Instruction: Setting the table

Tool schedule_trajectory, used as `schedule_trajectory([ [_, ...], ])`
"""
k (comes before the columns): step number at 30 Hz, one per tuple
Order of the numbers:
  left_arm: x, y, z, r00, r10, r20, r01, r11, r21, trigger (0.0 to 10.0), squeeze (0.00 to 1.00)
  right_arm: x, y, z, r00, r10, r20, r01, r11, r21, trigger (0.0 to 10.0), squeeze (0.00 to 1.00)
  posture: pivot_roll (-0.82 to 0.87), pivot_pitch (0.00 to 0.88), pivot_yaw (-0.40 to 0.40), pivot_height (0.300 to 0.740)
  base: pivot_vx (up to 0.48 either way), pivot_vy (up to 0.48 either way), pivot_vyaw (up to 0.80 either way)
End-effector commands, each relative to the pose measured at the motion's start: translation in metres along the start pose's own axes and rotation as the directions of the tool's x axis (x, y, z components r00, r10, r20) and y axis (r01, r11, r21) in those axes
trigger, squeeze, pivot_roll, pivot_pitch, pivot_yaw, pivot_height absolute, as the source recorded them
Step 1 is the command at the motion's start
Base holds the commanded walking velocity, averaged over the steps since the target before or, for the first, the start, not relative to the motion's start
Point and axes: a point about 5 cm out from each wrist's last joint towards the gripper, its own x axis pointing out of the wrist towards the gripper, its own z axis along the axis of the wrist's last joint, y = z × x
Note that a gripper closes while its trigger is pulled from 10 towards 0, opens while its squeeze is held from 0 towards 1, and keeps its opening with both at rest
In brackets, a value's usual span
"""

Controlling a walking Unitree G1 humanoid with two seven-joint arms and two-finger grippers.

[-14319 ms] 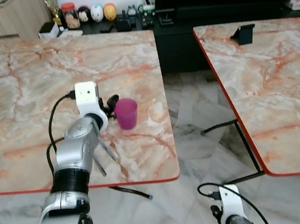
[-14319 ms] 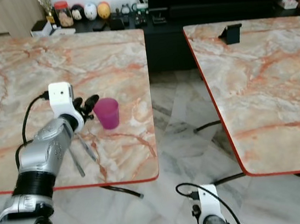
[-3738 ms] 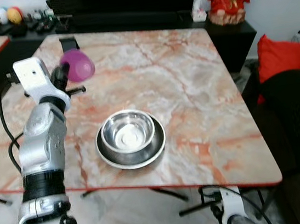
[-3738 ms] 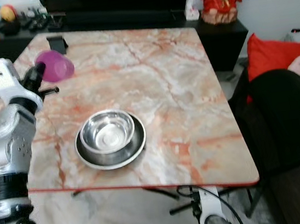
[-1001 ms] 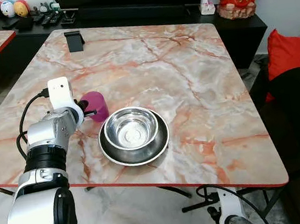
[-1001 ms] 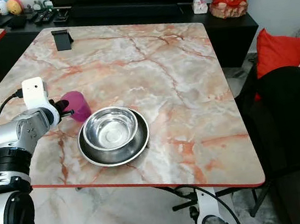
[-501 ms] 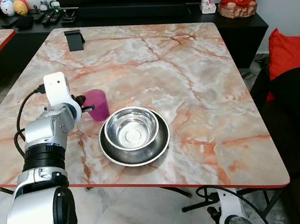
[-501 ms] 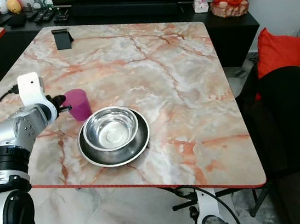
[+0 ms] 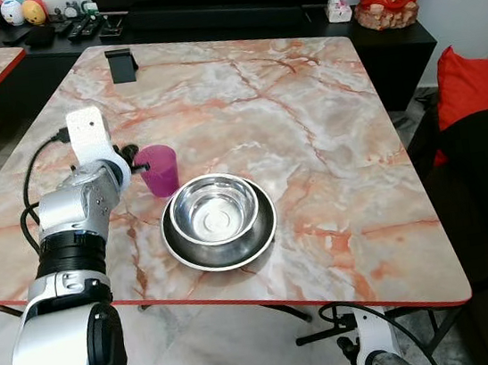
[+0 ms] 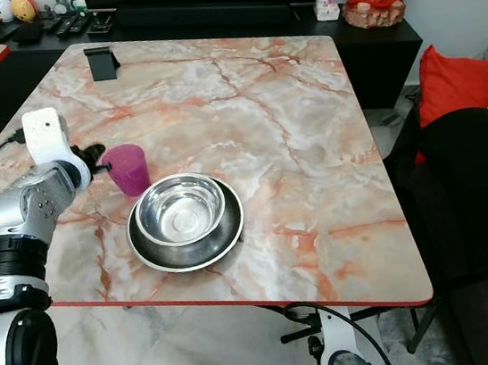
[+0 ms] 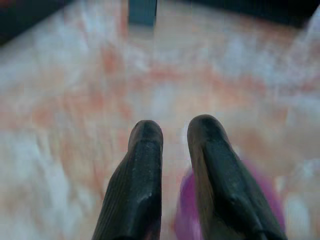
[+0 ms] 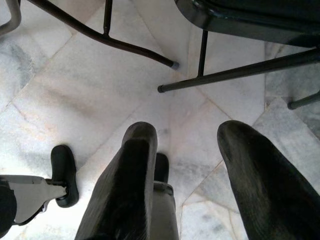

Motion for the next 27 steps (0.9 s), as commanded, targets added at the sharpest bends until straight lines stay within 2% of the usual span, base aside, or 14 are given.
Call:
schedule_trajectory([
  [1,-0.004,-0.001,0.012,0.995,-0.009,0.104,0.004,0.998,0.055,10.0,0.00,0.000,-0.002,0.000,1.000,-0.006,-0.003,0.006,1.000,0.007,10.0,0.00,0.06,0.029,-0.055,0.740,0.000,0.000,0.00],
  [3,-0.011,-0.002,0.015,0.983,-0.038,0.181,0.021,0.995,0.094,10.0,0.00,0.000,-0.001,0.000,1.000,-0.007,-0.002,0.007,1.000,0.009,10.0,0.00,0.05,0.030,-0.054,0.740,0.000,0.000,0.00],
  [4,-0.023,-0.005,0.010,0.966,-0.066,0.251,0.025,0.986,0.163,10.0,0.00,0.000,-0.002,-0.001,1.000,-0.009,0.000,0.009,1.000,0.008,10.0,0.00,0.06,0.033,-0.056,0.740,0.000,0.000,0.00],
  [6,-0.036,-0.009,0.000,0.946,-0.096,0.308,0.006,0.960,0.281,10.0,0.00,0.000,-0.002,-0.001,1.000,-0.013,0.003,0.013,1.000,0.008,10.0,0.00,0.06,0.032,-0.057,0.740,0.000,0.000,0.00],
  [7,-0.036,-0.009,0.000,0.946,-0.096,0.308,0.006,0.960,0.281,10.0,0.00,0.000,-0.002,-0.001,1.000,-0.013,0.003,0.013,1.000,0.008,10.0,0.00,0.06,0.032,-0.057,0.740,0.000,0.000,0.00],
  [8,-0.042,-0.010,-0.009,0.940,-0.105,0.325,0.002,0.954,0.301,10.0,0.00,0.000,-0.002,-0.001,1.000,-0.015,0.006,0.015,1.000,0.009,10.0,0.00,0.06,0.032,-0.057,0.740,0.000,0.000,0.00],
  [11,-0.053,-0.010,-0.023,0.930,-0.089,0.356,-0.011,0.963,0.268,10.0,0.00,0.000,-0.002,-0.001,1.000,-0.018,0.009,0.018,1.000,0.010,10.0,0.00,0.05,0.032,-0.057,0.740,0.000,0.000,0.00],
  [17,-0.070,-0.013,-0.026,0.902,-0.047,0.429,-0.050,0.976,0.212,10.0,0.00,-0.001,-0.003,-0.001,1.000,-0.028,0.014,0.028,1.000,0.012,10.0,0.00,0.05,0.026,-0.062,0.740,0.000,0.000,0.00],
  [23,-0.070,-0.019,-0.026,0.895,-0.056,0.443,-0.029,0.983,0.183,10.0,0.00,-0.001,-0.003,-0.001,0.999,-0.028,0.018,0.028,0.999,0.016,10.0,0.00,0.04,0.006,-0.054,0.740,0.000,0.000,0.00],
  [27,-0.070,-0.024,-0.025,0.890,-0.076,0.450,-0.009,0.983,0.184,10.0,0.00,-0.001,-0.003,-0.002,0.999,-0.031,0.018,0.030,0.999,0.019,10.0,0.00,0.04,0.000,-0.050,0.740,0.000,0.303,0.00],
])
